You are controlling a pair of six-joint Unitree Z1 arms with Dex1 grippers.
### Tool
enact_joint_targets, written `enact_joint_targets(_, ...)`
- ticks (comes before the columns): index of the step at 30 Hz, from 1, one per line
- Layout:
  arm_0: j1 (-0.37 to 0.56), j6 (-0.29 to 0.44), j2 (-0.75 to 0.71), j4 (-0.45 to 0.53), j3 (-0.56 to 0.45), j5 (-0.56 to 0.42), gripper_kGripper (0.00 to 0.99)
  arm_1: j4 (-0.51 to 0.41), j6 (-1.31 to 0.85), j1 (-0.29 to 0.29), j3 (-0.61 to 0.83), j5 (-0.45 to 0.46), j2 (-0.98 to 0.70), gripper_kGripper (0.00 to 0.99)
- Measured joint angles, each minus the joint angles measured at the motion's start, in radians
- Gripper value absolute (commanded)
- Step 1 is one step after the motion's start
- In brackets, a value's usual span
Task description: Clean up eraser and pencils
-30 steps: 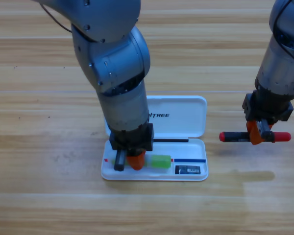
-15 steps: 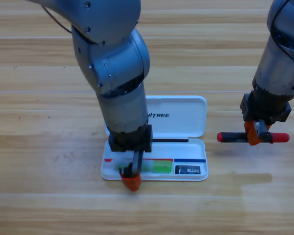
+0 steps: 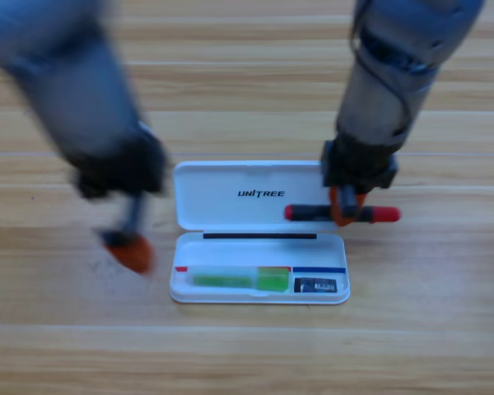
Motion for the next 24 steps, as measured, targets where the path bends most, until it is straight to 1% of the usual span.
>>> enact_joint_targets(2,0.060,0.018,-0.093,0.005,0.036,0.000,0.990,0.012,0.006,0.017,-0.036,0.000,0.032,0.000)
enact_joint_targets(4,0.117,0.033,-0.155,0.007,0.064,0.000,0.990,0.016,0.012,0.035,-0.064,0.000,0.058,0.000)
enact_joint_targets(8,0.199,0.044,-0.198,0.008,0.108,0.000,0.990,0.017,0.034,0.070,-0.112,0.000,0.096,0.000)
enact_joint_targets(13,0.216,0.044,-0.198,0.008,0.164,-0.007,0.990,0.017,0.043,0.096,-0.155,0.000,0.126,0.000)
enact_joint_targets(17,0.218,0.044,-0.198,0.008,0.181,-0.010,0.990,0.018,0.045,0.109,-0.183,0.000,0.147,0.000)
enact_joint_targets(23,0.218,0.044,-0.198,0.008,0.193,-0.010,0.990,0.022,0.051,0.113,-0.199,0.000,0.167,0.000)
enact_joint_targets(24,0.218,0.044,-0.198,0.008,0.195,-0.010,0.990,0.022,0.053,0.113,-0.203,0.000,0.169,0.106)
